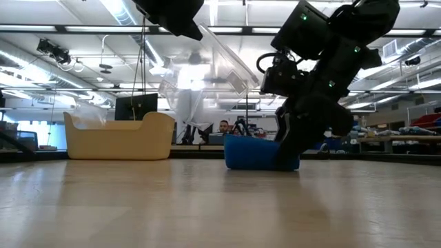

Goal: Roll bandage
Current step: Put the blue bandage into the transparent zip bag

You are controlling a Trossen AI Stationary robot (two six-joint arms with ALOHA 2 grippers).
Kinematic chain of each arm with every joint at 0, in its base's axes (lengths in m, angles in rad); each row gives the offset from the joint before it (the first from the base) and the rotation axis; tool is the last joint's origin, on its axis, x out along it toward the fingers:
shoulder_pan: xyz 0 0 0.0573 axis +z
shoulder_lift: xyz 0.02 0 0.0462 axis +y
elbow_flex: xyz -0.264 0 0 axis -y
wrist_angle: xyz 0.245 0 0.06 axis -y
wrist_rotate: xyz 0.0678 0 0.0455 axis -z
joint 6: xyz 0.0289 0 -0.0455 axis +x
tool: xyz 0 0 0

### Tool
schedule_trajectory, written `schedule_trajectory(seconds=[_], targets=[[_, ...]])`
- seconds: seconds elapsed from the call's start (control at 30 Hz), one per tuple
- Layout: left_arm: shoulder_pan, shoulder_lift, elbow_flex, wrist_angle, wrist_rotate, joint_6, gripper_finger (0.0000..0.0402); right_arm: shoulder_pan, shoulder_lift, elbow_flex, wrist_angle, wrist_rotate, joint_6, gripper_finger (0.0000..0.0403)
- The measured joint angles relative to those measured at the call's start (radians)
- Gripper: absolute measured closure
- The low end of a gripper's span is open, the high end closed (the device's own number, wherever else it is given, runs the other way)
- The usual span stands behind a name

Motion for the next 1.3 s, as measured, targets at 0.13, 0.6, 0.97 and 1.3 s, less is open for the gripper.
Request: schedule_trajectory(seconds=[0.13,0.6,0.97,1.3], targets=[[0.000,0.000,0.000,-0.002,0.021,0.000,0.0401,0.013,-0.004,0.000,0.001,0.016,-0.005,0.0275],[0.014,0.000,0.000,0.016,0.164,-0.288,0.0401,0.237,-0.309,0.197,-0.513,0.452,0.145,0.0358],[0.015,0.002,0.000,0.116,0.218,-0.285,0.0401,0.232,-0.322,0.393,-0.717,0.645,0.072,0.0358],[0.016,0.003,0.000,0.174,0.216,-0.294,0.0401,0.187,-0.264,0.392,-0.738,0.611,0.062,0.0358]])
